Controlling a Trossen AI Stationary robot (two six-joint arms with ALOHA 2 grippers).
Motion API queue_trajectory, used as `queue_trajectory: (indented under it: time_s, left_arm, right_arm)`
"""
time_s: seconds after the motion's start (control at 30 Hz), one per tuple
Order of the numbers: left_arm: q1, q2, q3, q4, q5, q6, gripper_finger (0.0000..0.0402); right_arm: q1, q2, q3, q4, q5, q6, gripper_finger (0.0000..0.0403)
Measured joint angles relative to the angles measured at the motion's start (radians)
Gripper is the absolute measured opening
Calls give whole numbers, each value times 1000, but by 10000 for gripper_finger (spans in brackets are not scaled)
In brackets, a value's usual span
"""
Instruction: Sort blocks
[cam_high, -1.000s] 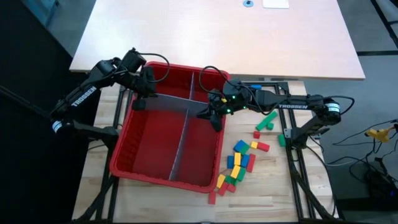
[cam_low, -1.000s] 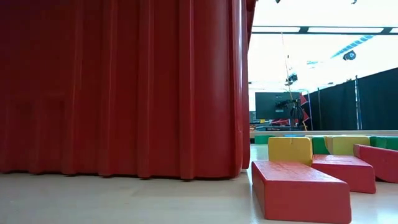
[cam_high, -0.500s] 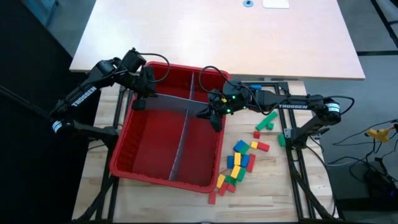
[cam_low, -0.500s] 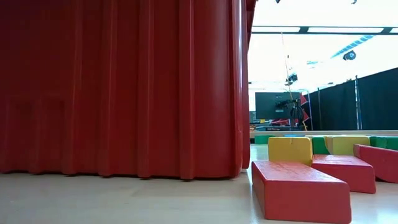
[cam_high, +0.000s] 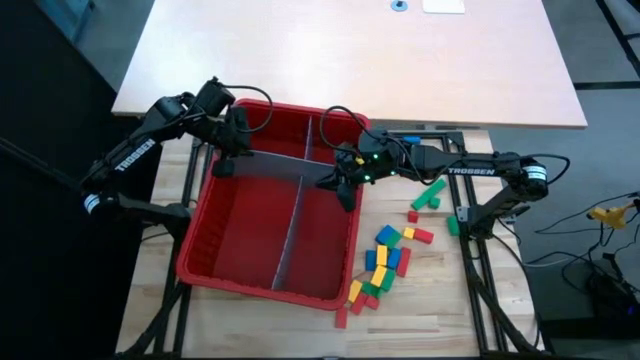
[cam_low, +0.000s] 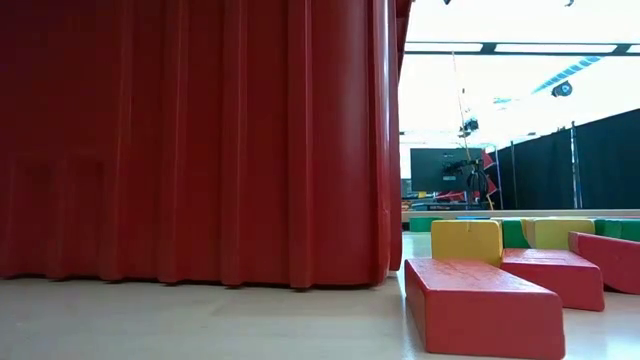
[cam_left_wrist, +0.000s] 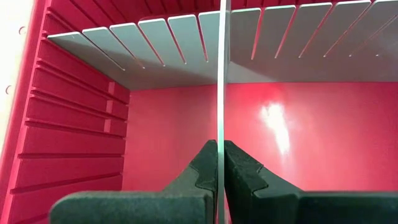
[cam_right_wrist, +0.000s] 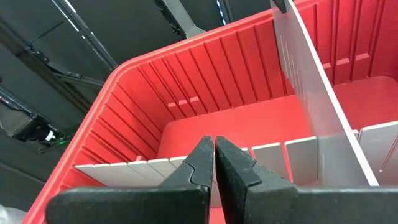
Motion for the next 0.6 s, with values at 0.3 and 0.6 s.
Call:
queue_trajectory:
  time_s: [0.3, 0.6]
  left_arm:
    - [0, 0, 0, 0, 0, 0, 0]
    - [0, 0, 0, -1, 0, 0, 0]
  right_arm:
    - [-6, 0, 0, -2, 1, -1, 0]
    - [-6, 0, 0, -2, 8, 1, 0]
